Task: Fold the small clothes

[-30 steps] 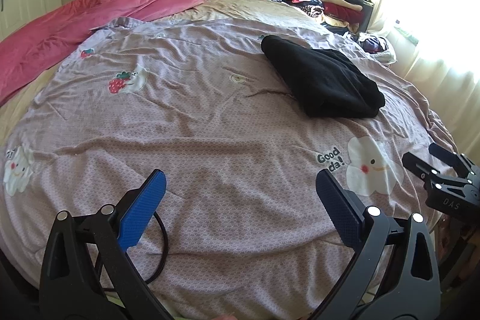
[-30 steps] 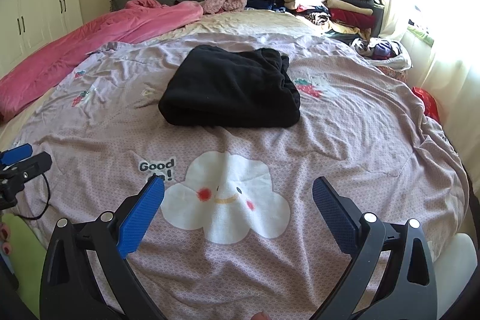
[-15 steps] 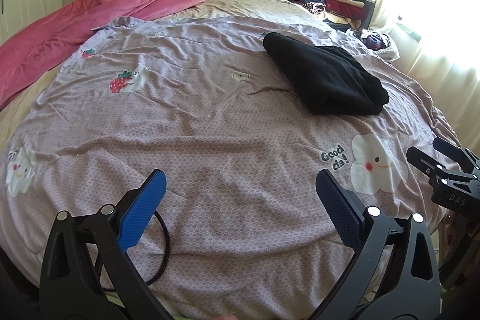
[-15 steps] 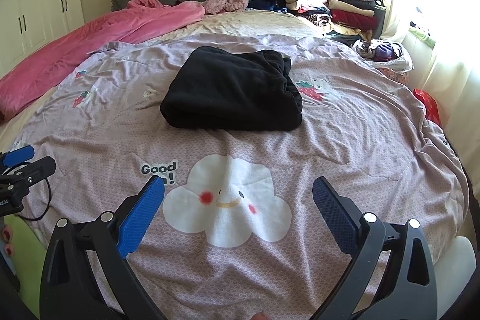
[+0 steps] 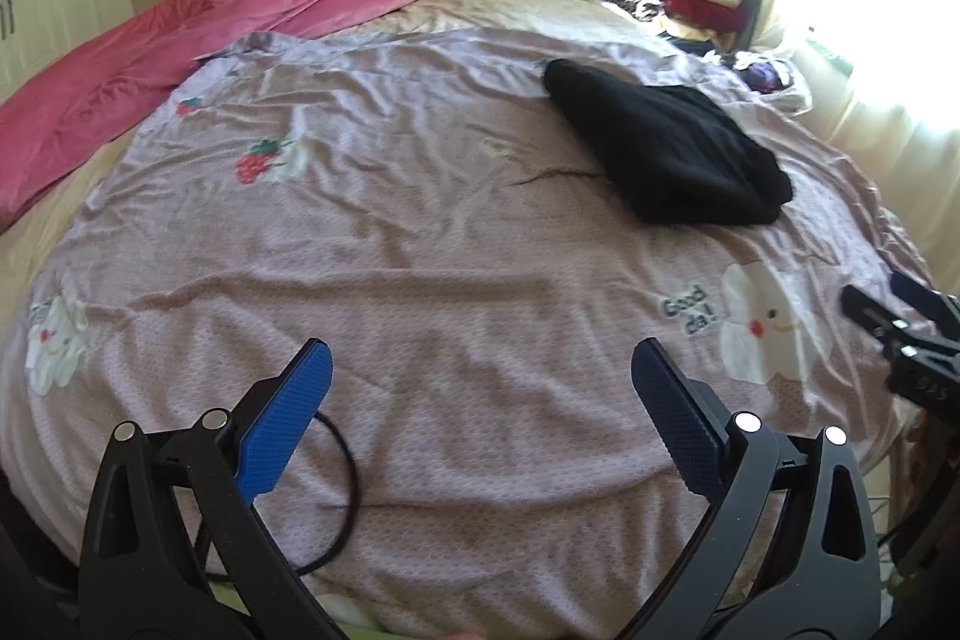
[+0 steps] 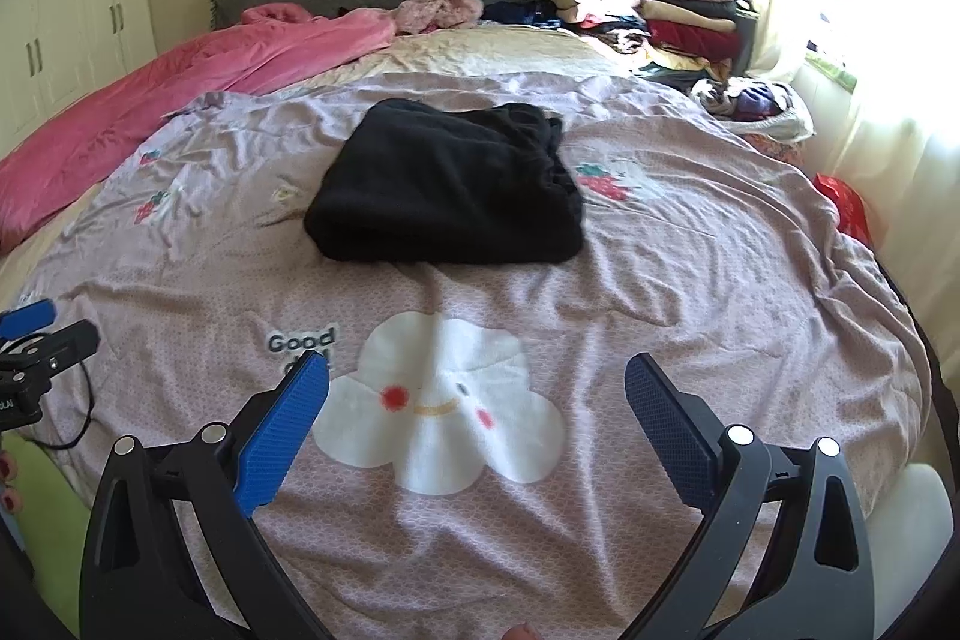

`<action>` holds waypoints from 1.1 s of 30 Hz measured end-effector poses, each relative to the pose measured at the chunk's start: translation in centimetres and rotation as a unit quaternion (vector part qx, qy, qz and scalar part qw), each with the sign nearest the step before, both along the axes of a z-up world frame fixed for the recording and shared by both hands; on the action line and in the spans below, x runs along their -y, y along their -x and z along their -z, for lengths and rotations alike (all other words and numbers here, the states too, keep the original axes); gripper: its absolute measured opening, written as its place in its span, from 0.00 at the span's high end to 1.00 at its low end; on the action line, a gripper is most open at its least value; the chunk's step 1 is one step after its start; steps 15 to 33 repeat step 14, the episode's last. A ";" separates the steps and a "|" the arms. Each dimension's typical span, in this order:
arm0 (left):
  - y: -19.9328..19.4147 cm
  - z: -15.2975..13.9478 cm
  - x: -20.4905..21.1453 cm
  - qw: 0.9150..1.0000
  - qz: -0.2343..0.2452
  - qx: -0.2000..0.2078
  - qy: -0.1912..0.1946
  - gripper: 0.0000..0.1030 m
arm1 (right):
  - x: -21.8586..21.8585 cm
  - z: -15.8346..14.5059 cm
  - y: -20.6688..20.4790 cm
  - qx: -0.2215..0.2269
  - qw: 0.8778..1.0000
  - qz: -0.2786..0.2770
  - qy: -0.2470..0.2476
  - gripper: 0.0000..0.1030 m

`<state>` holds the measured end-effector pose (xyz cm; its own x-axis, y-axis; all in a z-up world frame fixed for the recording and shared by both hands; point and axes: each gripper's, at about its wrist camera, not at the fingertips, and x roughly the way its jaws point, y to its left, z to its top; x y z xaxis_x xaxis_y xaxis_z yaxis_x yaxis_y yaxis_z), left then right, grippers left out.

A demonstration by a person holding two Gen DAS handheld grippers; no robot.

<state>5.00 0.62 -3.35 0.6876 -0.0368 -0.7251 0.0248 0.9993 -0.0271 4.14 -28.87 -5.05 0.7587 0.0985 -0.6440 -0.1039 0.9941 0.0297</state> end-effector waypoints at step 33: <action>5.7 -16.3 -32.4 0.950 -0.301 0.050 -0.062 0.09 | 22.9 1.3 6.0 -0.064 0.935 0.348 0.013 0.04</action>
